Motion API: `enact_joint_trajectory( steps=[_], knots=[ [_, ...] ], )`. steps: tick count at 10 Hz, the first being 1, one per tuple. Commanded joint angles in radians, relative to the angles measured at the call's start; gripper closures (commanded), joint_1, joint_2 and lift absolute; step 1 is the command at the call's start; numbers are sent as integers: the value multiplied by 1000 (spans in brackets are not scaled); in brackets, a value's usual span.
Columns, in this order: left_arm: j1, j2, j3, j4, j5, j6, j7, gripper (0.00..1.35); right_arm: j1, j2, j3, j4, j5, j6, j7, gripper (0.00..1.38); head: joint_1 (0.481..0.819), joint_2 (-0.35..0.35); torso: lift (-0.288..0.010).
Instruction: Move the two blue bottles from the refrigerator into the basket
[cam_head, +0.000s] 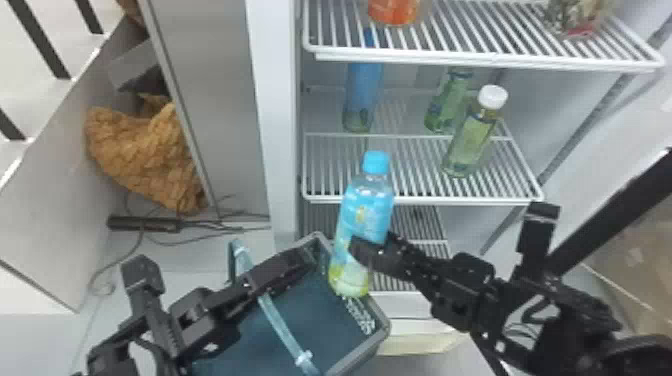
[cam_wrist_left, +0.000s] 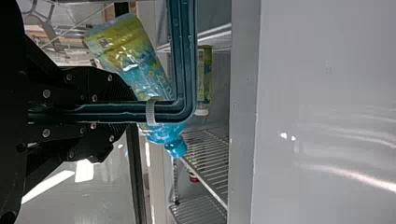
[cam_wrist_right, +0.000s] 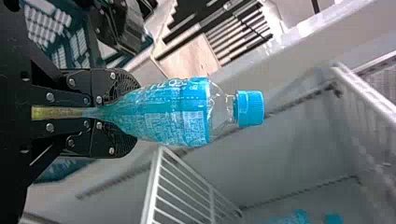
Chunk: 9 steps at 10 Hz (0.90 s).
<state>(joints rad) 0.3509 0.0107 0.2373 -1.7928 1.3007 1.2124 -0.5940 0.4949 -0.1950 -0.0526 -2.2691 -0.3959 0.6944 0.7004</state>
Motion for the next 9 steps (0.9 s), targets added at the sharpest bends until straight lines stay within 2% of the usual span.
enact_joint_trajectory(
  steps=[1, 3, 4, 5, 6, 7, 9],
  knots=[
    [0, 0, 0, 0, -1, 0, 0, 1197, -26, -11, 31, 27, -13, 66, 21, 1280, 695, -64, -220],
    [-2, -2, -2, 0, 1, 0, 0, 1197, -75, -21, 79, 110, -23, 93, 64, 1274, 695, -24, -220],
    [-2, -2, -2, 0, 1, 0, 0, 1197, -88, -21, 93, 147, -23, 98, 64, 950, 695, -14, -220],
    [-2, -2, -2, 0, 3, 0, 0, 1197, -92, -21, 95, 167, -37, 101, 64, 484, 695, -2, -220],
    [-2, -2, -2, 0, 3, 0, 0, 1197, -92, -23, 95, 169, -41, 106, 64, 131, 695, 4, -220],
    [-2, -2, -2, 0, 1, 0, 0, 1197, -92, -23, 95, 169, -47, 108, 64, 61, 695, 6, -220],
    [-5, -2, -2, 0, 1, 0, 0, 1197, -92, -23, 95, 169, -69, 108, 68, 156, 695, 8, -220]
  ],
)
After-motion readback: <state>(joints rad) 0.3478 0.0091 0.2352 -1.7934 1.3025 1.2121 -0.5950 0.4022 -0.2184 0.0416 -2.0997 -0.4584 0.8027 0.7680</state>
